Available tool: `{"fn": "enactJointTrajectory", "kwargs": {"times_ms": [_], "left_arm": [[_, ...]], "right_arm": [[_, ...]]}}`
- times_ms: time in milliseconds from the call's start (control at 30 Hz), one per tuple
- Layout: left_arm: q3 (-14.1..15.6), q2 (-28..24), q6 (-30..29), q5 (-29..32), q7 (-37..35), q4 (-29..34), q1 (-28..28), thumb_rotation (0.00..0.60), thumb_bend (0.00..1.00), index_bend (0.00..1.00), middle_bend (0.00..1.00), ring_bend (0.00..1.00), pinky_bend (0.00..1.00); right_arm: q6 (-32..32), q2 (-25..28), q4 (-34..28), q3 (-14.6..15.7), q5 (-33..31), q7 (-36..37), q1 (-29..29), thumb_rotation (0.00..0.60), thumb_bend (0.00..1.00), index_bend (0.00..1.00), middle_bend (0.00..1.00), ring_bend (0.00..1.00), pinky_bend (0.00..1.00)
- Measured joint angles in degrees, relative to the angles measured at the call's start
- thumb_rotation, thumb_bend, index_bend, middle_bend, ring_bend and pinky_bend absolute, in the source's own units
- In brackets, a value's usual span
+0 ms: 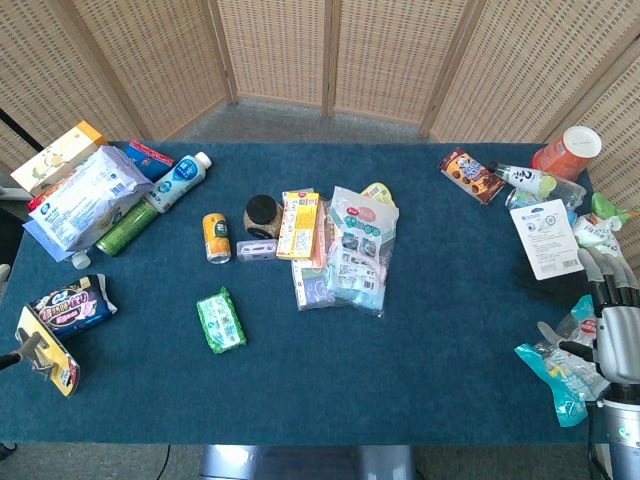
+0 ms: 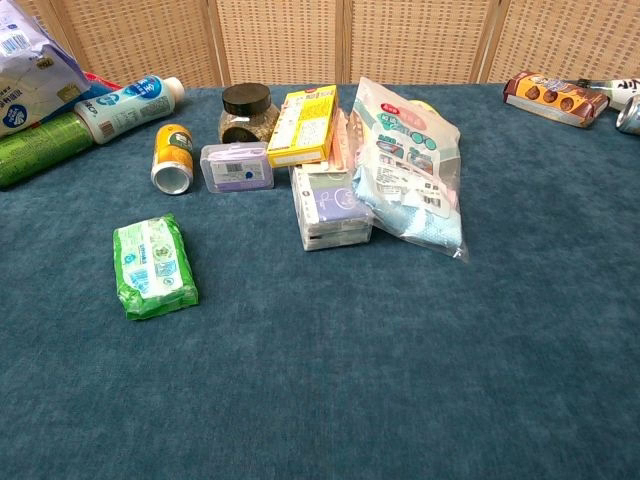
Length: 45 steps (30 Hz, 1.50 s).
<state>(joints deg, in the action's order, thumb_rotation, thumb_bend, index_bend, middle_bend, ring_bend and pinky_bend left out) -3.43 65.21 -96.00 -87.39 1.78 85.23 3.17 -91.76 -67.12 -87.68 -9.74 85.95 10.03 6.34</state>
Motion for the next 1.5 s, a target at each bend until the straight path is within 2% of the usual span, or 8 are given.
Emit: {"fn": "enactJointTrajectory", "kwargs": {"times_ms": [267,467,700,967,1133,1500], "left_arm": [[0.2,0.2,1.9,-1.3,0.9,-0.6,1.0,0.6,0.0,0.02,0.0,0.0,0.0],[0.6,-1.0,8.0,-6.7,5.2,0.5,6.6,0.6,0.0,0.0,0.0,0.0,0.0],[0.6,-3.0,23.4,-10.6,11.3,3.8,16.7,0.6,0.0,0.0,0.0,0.0,0.0],[0.5,-3.3,41.6,-11.8,20.8,6.9,28.2,0.6,0.0,0.0,0.0,0.0,0.0],[0.4,-1.0,49.0,-10.9,26.4,8.0,33.3,0.6,0.0,0.0,0.0,0.0,0.0],[1.4,9.4,55.7,-7.0,29.7,2.8,38.7,0.6,0.0,0.0,0.0,0.0,0.0]], "right_arm": [[-0.1,0.3,-0.4,-0.1,0.0,0.7,-0.1,0.6,0.0,0.0,0.0,0.0,0.0],[-0.1,0.5,-0.9,-0.2,0.1,0.9,-0.1,0.6,0.0,0.0,0.0,0.0,0.0],[-0.2,0.9,-1.2,-0.3,0.1,1.6,-0.2,0.6,0.0,0.0,0.0,0.0,0.0],[0.0,1.1,-1.1,-0.5,-0.3,2.7,-0.2,0.6,0.0,0.0,0.0,0.0,0.0],[0.0,1.6,-1.0,-0.9,-0.9,4.0,-0.4,0.6,0.0,0.0,0.0,0.0,0.0],[-0.3,2.3,-0.9,-1.7,-2.1,5.9,-0.7,0.6,0.0,0.0,0.0,0.0,0.0]]}}
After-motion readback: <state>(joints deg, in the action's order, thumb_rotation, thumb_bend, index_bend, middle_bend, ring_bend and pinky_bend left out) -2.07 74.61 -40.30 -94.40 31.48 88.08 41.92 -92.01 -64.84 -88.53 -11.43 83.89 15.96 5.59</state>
